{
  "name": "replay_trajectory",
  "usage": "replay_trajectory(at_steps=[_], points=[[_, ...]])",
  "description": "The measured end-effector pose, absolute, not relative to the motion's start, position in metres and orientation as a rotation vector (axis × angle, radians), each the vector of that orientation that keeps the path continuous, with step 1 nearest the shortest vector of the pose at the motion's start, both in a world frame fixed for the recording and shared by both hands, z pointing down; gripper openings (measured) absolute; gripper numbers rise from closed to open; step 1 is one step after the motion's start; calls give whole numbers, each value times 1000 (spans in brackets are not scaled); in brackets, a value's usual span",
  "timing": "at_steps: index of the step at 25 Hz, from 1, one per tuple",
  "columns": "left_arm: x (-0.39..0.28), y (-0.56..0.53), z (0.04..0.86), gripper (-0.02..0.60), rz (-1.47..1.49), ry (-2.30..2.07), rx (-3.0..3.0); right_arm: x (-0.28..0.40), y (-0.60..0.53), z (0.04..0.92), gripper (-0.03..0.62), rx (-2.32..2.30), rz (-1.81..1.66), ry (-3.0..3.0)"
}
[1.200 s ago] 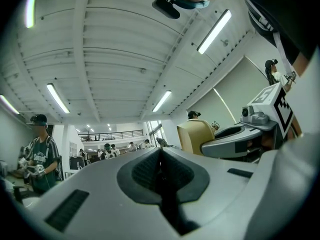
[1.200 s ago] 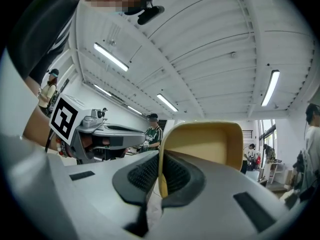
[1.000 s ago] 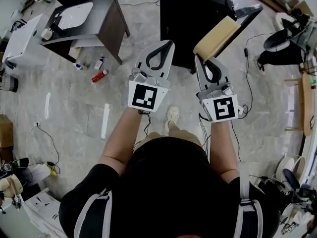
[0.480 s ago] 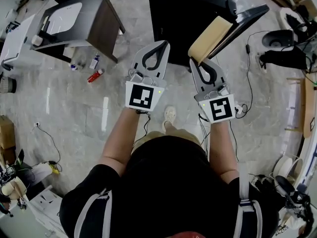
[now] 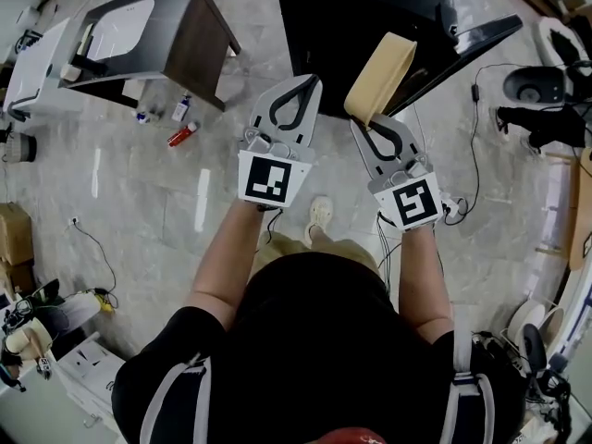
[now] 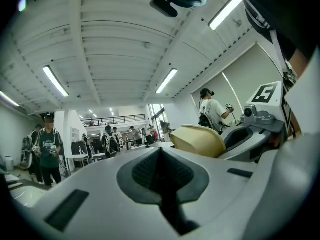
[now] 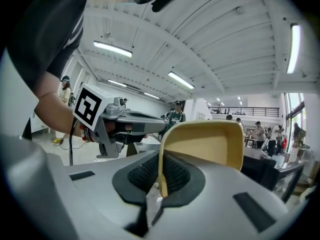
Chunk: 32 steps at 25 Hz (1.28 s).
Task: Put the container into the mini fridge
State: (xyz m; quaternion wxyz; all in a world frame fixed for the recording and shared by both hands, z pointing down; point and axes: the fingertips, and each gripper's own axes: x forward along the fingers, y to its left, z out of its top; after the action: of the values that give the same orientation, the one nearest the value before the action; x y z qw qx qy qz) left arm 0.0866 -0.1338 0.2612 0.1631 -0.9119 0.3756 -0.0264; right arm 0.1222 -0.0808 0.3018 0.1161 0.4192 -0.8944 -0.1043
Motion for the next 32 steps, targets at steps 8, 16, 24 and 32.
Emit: replay_trajectory(at_steps=[8, 16, 24, 32], points=[[84, -148, 277, 23, -137, 1069, -2603, 122, -99, 316, 38, 1167, -294, -2588], [75, -171, 304, 23, -216, 1050, -2620, 109, -122, 350, 38, 1092, -191, -2533], [57, -235, 356, 23, -201, 1029, -2706, 82, -173, 410, 38, 925, -67, -2396], [39, -291, 389, 23, -207, 991, -2769, 77, -233, 465, 38, 749, -11, -2228]])
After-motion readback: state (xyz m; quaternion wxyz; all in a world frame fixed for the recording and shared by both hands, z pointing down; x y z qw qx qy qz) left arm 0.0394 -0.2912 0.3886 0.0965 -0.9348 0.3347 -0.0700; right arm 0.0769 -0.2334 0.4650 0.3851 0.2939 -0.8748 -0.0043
